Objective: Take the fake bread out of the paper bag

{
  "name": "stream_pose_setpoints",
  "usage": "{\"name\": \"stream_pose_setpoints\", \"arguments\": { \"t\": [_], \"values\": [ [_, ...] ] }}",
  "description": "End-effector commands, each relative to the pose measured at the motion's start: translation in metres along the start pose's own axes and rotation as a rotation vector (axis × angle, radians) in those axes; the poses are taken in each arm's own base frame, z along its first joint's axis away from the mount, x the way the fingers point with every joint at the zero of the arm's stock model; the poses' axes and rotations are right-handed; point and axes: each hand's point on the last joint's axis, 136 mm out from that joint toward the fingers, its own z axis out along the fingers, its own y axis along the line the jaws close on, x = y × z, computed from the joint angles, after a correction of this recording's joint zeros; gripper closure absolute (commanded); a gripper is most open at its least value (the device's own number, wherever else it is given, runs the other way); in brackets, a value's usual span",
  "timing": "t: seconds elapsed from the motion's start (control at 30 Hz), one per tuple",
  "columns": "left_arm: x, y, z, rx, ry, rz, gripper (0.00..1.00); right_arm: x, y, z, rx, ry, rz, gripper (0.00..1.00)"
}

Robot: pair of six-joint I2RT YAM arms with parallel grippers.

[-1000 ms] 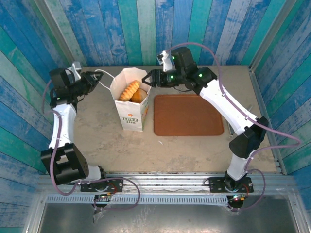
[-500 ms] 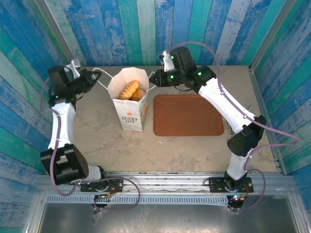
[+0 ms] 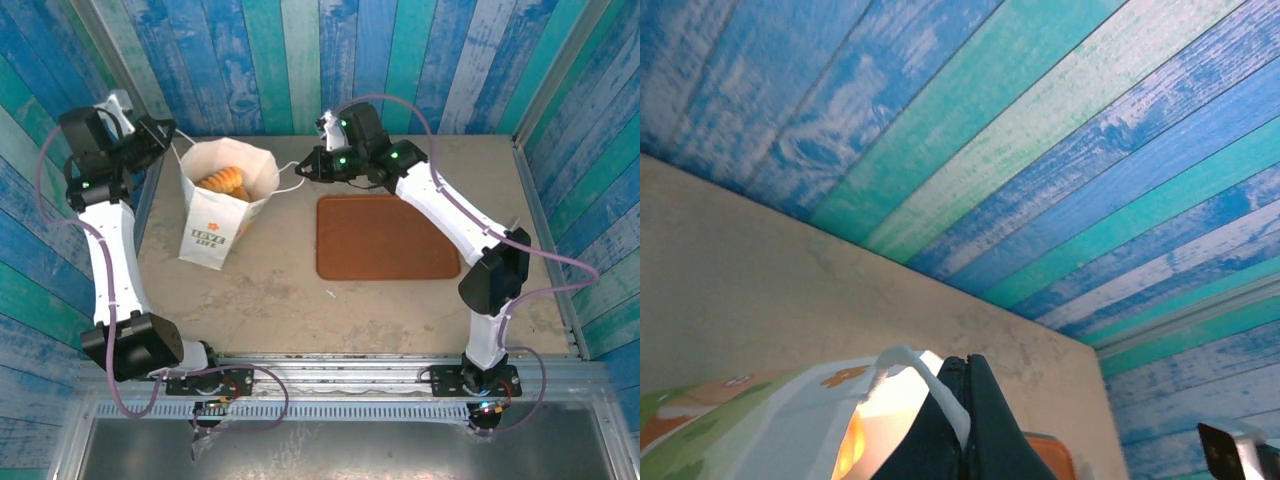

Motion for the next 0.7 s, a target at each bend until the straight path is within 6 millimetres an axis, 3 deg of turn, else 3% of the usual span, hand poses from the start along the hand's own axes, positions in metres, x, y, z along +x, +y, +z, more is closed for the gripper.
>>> {"name": "stream_pose_setpoints", "arguments": {
  "t": [0.0,0.1,0.33,0.47,0.67],
  "values": [
    [-0.023,-0.003,-0.009,-0.068,-0.033,0.144,1.0,0.011,0.011,0.022,-0.109,0.05,0.042,0.97],
    [-0.012,0.004,-0.001,-0.06,0.027,0.141,1.0,0.023,0.0,0.034,-0.104,0.097,0.076,0.97],
    [0.041,0.011,0.011,0.109,0.077,0.076,1.0,0.067,-0.053,0.049,0.013,0.162,0.141,0.97],
    [0.069,0.006,0.02,0.146,0.115,0.09,1.0,0.091,-0.082,0.046,0.1,0.176,0.164,0.97],
    [0.106,-0.015,0.04,0.2,0.211,0.129,1.0,0.111,-0.113,0.028,0.2,0.141,0.183,0.97]
  ]
}}
